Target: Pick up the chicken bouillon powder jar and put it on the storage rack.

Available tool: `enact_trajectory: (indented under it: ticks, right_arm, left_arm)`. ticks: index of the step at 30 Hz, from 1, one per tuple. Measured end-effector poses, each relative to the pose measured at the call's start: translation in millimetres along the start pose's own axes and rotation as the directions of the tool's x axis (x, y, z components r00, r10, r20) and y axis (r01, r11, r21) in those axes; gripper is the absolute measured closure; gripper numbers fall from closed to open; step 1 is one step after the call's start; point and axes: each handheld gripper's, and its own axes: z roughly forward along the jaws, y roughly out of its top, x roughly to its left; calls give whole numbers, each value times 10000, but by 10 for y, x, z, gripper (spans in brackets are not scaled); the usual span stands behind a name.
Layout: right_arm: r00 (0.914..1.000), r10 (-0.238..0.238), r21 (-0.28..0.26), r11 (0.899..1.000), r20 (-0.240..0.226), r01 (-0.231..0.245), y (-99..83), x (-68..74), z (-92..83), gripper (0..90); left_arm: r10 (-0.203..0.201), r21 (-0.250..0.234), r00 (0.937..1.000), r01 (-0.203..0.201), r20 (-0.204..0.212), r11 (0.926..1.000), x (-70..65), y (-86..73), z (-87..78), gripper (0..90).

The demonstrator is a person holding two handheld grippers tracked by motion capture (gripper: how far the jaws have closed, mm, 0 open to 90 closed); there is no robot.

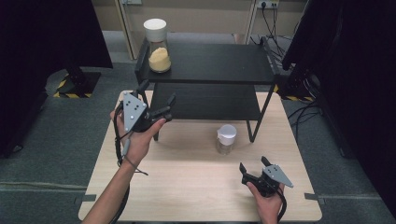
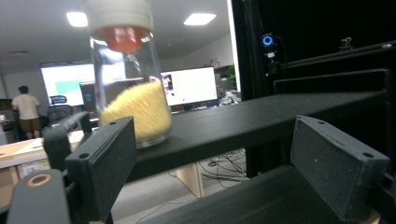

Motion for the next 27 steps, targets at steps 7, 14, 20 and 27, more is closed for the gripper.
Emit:
enact_trajectory:
  ticks: [7,14,20,27]
  right_arm:
    - [10000,18,4,10000,-1,-18,1,-1,0,71]
    - [10000,12,-2,10000,8,-12,0,1,0,71]
    - [10000,-15,-14,10000,14,15,-3,4,-1,71]
    - [10000,-2,-20,10000,22,2,-4,5,-1,71]
  left_arm:
    - [22,83,9999,-23,112,10000,-60,-181,-108,142]
    - [-25,318,9999,21,126,9995,-102,-336,-197,140]
    - [-78,457,9994,62,342,9989,-93,-517,-277,135]
    - [-266,764,9989,237,379,9968,-103,-700,-352,133]
